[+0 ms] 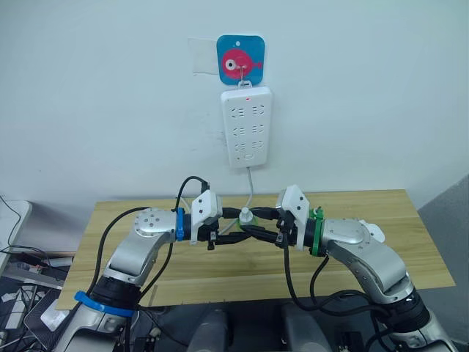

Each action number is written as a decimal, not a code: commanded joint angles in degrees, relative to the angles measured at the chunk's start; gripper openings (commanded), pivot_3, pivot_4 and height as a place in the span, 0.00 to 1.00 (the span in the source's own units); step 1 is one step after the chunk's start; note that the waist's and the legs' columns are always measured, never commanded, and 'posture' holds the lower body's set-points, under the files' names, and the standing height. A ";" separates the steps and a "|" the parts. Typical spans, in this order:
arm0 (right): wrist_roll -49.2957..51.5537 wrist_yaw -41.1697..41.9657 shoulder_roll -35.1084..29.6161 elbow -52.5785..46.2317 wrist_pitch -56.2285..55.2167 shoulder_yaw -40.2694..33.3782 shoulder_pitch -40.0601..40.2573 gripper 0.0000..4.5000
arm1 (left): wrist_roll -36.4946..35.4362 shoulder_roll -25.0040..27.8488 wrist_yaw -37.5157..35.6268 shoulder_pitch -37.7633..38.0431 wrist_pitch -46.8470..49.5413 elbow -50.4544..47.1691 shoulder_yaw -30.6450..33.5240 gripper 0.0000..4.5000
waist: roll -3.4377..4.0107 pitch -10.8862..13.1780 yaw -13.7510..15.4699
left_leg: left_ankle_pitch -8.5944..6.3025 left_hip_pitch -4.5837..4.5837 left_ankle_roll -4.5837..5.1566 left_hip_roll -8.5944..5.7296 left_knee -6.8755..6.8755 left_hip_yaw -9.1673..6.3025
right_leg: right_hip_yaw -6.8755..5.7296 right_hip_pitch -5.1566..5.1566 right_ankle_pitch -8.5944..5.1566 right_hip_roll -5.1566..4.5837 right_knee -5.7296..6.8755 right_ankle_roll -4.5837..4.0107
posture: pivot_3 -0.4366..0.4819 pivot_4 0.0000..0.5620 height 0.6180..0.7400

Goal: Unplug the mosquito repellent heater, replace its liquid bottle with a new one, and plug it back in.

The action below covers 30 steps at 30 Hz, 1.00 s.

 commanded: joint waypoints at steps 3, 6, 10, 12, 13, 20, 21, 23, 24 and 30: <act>-0.27 -0.03 1.12 -0.65 -2.07 0.56 -0.09 0.43 | -0.86 -0.52 0.11 -1.00 -0.17 -1.94 0.26 0.49 | 0.00 0.00 0.00 | 0.01 0.00 -0.01 0.01 0.00 0.00 | 0.00 0.00 0.00 0.00 0.00 0.00 | 0.44 0.29 1.00; -0.06 -0.01 1.49 -1.45 -1.54 0.61 0.03 0.26 | -0.89 -0.52 0.10 -0.90 -0.10 -2.09 0.24 0.49 | 0.00 0.00 0.01 | 0.02 0.00 -0.03 0.01 -0.01 0.00 | 0.01 -0.01 0.00 0.00 0.00 0.00 | 0.44 0.30 1.00; 0.48 0.78 1.23 -1.60 -1.30 -0.05 -0.12 0.24 | -0.88 -0.38 -0.03 -0.56 -0.06 -2.33 0.20 0.49 | 0.00 0.00 0.00 | 0.01 0.00 -0.02 0.00 0.00 0.00 | 0.00 0.00 0.00 0.00 0.00 0.00 | 0.44 0.30 1.00; 1.19 1.43 0.79 -2.56 -0.92 -0.29 0.05 0.24 | -0.74 -0.18 -0.32 0.01 -0.33 -2.63 0.00 0.49 | 0.00 0.00 0.00 | 0.01 0.00 -0.02 0.00 0.00 0.00 | 0.00 0.00 0.00 0.00 0.00 0.00 | 0.44 0.30 1.00; 1.60 2.50 0.23 -3.09 -1.02 -0.14 -0.08 0.24 | -0.61 -0.02 -0.62 0.47 -0.68 -2.83 -0.20 0.49 | 0.00 0.00 0.00 | 0.01 0.00 -0.02 0.00 0.00 0.00 | 0.00 0.00 0.00 0.00 0.00 0.00 | 0.44 0.30 1.00; 3.66 27.72 -6.73 5.05 -7.95 5.51 -11.25 0.24 | 0.19 1.87 -5.81 2.14 -3.59 -4.17 -2.69 0.49 | 0.01 0.00 -0.15 | -0.01 0.06 0.03 0.00 0.02 0.03 | -0.01 0.08 0.00 0.03 -0.02 0.00 | 0.43 0.30 1.00; 3.75 29.78 -6.87 6.40 -8.58 5.77 -12.52 0.24 | 0.17 2.04 -6.26 2.15 -3.71 -4.20 -2.92 0.49 | 0.00 0.00 -0.14 | -0.01 0.08 0.03 0.00 0.00 0.03 | -0.02 0.09 0.00 0.05 -0.02 0.00 | 0.44 0.30 1.00; 2.19 38.56 -6.05 15.43 -14.36 7.51 -18.01 0.24 | -0.03 2.54 -7.85 2.23 -3.79 -5.00 -3.80 0.49 | 0.00 0.00 -0.15 | -0.01 0.08 0.04 0.04 0.00 0.01 | -0.04 0.10 0.00 0.06 -0.02 0.00 | 0.46 0.30 1.00; 0.93 42.87 -5.13 20.87 -18.30 8.53 -20.71 0.24 | -0.22 2.76 -8.57 2.28 -3.64 -5.64 -4.24 0.49 | 0.00 0.01 -0.29 | -0.01 0.08 0.04 0.04 -0.01 0.02 | -0.04 0.09 0.00 0.07 -0.04 0.00 | 0.48 0.31 1.00; -1.81 51.55 1.08 44.28 -33.36 11.87 -30.25 0.24 | -0.49 4.07 -10.53 3.04 -3.56 -7.49 -5.56 0.49 | 0.00 0.01 0.01 | 0.00 0.09 0.02 0.07 -0.02 0.01 | -0.03 0.04 0.00 0.07 -0.01 -0.01 | 0.53 0.33 1.00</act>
